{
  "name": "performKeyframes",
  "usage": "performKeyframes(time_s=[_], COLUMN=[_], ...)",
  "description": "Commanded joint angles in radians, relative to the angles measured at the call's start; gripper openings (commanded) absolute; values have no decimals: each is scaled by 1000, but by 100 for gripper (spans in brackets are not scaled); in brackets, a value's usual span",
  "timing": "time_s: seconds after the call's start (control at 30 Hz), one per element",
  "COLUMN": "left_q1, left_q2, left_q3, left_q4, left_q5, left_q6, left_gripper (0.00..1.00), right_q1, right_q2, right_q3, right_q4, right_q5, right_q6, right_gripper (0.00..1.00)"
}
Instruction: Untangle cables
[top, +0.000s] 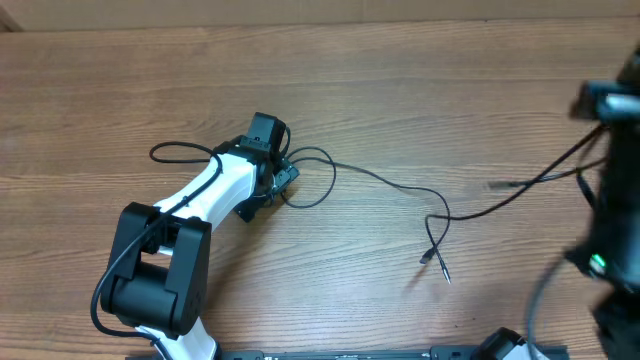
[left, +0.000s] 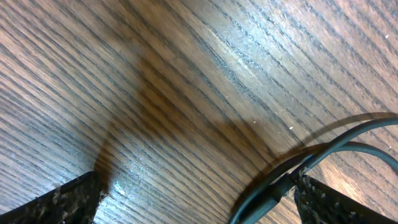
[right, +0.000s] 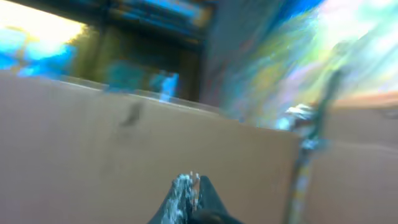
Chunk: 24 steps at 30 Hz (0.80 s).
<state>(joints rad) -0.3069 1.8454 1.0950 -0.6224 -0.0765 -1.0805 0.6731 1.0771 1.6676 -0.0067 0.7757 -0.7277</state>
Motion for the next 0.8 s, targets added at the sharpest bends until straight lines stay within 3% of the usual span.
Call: performKeyframes(time_s=[0.0,0.07,0.2,0.3,0.4,0.57,0.67,0.77], left_q1=[5,5,5,5,5,5,5,5], left_q2=[31,31,31,31,31,31,31,31], left_q3=[-33,-33,-33,-33,-33,-33,-33,-33], left_q4=[-5,-5,-5,-5,-5,-5,-5,-5], left_q5=[-2,-2,-2,-2,-2,-2,-2,-2], left_q6=[11,11,11,11,11,11,11,11], left_gripper=[99,100,100,100,100,100,99,99], right_q1=[-144,-295,-477,-587,-678,-766,-781,-780], right_q2=[110,193,308,388,461,542,562,562], right_q3=[12,12,12,12,12,12,12,13], right_q4=[208,366,388,329,161,-48,24,183], right_q5=[61,19,-20,17,-25,-564,-879,-1006], right_q6=[-186,-144,74,281,506,682,806,885], right_gripper=[4,4,4,4,4,4,4,4])
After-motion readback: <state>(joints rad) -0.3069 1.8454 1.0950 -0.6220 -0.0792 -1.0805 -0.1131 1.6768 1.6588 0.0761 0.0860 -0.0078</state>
